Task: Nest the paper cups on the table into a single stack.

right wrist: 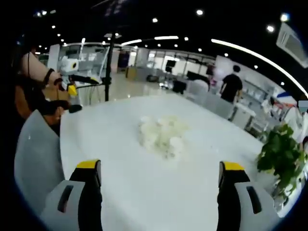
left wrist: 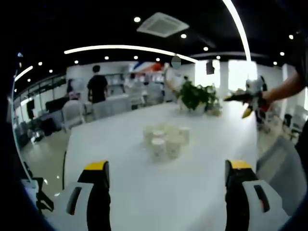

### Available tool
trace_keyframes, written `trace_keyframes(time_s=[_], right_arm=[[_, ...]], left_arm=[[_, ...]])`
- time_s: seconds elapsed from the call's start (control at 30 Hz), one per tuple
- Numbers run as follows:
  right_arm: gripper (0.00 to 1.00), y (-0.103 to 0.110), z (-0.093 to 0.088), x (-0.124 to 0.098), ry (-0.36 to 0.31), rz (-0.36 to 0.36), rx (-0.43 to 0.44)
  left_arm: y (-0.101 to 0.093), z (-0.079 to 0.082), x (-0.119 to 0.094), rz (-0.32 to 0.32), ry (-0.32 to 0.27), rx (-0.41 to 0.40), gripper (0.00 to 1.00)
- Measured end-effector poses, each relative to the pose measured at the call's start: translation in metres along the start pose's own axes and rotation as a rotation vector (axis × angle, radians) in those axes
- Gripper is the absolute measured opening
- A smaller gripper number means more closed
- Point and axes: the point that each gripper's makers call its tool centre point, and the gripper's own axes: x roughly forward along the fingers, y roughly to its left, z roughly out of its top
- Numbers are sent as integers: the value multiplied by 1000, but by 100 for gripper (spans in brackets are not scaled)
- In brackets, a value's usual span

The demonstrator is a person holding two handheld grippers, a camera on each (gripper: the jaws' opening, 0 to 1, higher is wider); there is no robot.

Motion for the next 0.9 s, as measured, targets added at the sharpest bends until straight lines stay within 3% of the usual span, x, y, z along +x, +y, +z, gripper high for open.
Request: trace_keyframes(time_s=[0.9], right_arm=[[100, -1, -2, 0, 7, -3, 1]], left_arm=[[-4, 0, 0, -4, 2, 14, 100]])
